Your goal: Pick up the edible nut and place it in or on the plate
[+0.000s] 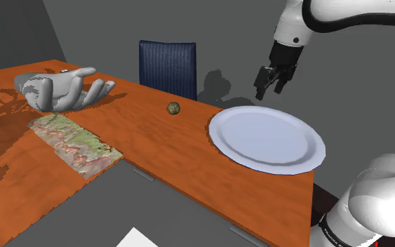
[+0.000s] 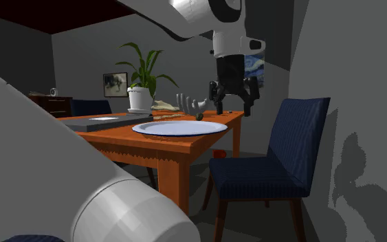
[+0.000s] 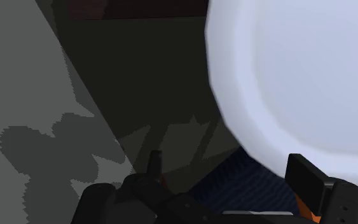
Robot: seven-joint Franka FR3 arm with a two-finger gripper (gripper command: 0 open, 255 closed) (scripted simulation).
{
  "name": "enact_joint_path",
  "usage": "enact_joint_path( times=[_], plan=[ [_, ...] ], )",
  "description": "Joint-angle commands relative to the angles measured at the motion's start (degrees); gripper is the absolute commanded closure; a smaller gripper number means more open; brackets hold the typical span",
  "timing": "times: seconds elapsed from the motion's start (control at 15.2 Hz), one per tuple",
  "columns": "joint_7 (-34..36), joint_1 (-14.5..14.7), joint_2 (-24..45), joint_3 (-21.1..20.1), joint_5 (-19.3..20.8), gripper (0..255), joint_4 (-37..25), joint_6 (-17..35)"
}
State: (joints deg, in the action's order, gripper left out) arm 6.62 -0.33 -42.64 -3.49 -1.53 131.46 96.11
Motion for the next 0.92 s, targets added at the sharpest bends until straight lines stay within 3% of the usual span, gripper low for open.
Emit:
enact_joint_path(
  times=[0.0, 0.86],
  plan=[
    [0.0, 0.0, 0.0, 0.0, 0.0, 0, 0.0, 0.0],
    [10.7, 3.7, 30.2, -12.1, -0.7, 0, -29.4, -9.0]
  ],
)
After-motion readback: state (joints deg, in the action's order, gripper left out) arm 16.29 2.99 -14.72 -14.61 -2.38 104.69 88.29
